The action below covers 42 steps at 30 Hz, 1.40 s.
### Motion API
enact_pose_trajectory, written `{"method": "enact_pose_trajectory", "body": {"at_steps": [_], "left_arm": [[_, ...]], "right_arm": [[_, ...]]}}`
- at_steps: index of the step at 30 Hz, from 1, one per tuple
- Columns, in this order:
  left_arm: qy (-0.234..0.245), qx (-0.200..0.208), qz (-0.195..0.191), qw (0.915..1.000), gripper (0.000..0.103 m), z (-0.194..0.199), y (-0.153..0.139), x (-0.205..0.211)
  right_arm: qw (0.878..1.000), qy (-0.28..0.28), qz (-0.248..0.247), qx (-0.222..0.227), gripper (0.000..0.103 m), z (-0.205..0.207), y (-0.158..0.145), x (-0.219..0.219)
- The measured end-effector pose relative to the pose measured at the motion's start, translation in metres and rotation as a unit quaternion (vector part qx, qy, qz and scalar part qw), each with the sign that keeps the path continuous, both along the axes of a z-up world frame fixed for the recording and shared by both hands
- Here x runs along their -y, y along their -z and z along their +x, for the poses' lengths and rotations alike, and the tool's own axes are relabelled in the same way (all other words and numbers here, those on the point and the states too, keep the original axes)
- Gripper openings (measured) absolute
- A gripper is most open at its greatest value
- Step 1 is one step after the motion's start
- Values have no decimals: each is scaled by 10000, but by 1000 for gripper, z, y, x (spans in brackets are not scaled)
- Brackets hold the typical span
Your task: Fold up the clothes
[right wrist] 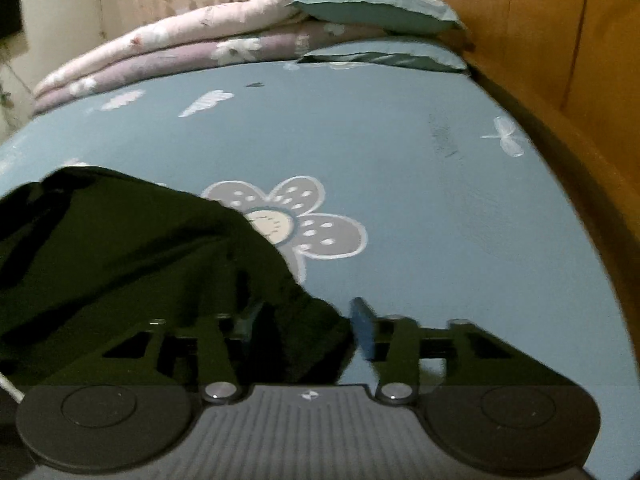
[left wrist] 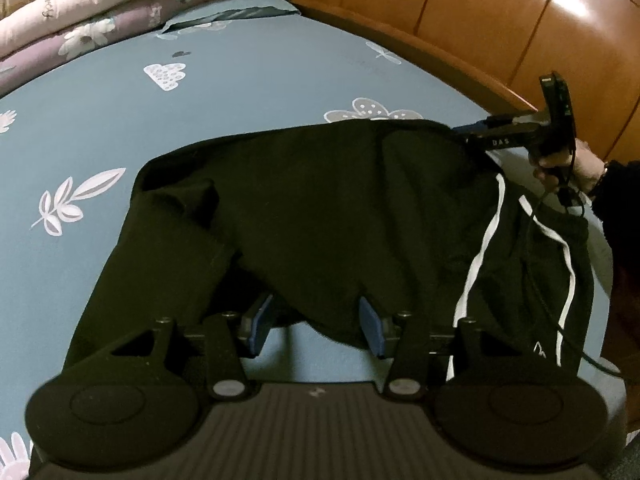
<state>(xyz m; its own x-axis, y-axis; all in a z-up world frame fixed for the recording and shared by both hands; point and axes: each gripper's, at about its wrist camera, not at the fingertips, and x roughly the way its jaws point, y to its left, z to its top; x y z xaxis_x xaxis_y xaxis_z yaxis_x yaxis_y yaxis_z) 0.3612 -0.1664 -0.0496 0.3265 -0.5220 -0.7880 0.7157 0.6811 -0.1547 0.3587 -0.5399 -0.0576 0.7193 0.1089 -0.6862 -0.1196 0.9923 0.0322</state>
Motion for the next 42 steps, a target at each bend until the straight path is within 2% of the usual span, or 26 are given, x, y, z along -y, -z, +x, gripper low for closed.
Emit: {"method": "enact_pose_trajectory", "body": {"at_steps": [3,7,10,15,20,23,29,33,37,41,42], "left_arm": [[-83,59,68,9999,48,1,3,0],[-107,0,22,9999,48,0,3,1],[-79,108,-34,9999,48,-10,-8,-3],[-82,291,-171,9994,48,-32,-33,-19],[-210,472,-180,9985,48,-66,-56,-43],[-334,647,-60,9973,48,-89,-61,-60],[-734,908,207,9929,48,-121,-45,-96],[-1038,904,51,9905,49,-125,-32,-123],[-1494,1130,-52,9823,49,-118,-24,-149],[-1929,1040,-339,9751,60,-99,-14,-180],[-2043,1021,-389,9728,60,-94,-11,-189]], "right_arm": [[9988,156,-455,80,41,4,1,-4],[9985,379,-380,35,43,7,-1,-3],[9984,478,-292,112,45,-6,-16,-7],[9984,448,-63,340,46,-45,-65,-30],[9981,56,251,555,56,-100,-112,-84],[9973,-288,297,600,61,-135,-123,-127],[9955,-638,539,448,64,-180,-103,-209],[9948,-621,788,174,64,-195,-86,-253],[9951,-374,911,129,67,-207,-77,-286],[9943,-300,998,220,67,-209,-71,-318],[9950,-377,897,208,67,-204,-71,-326]]}}
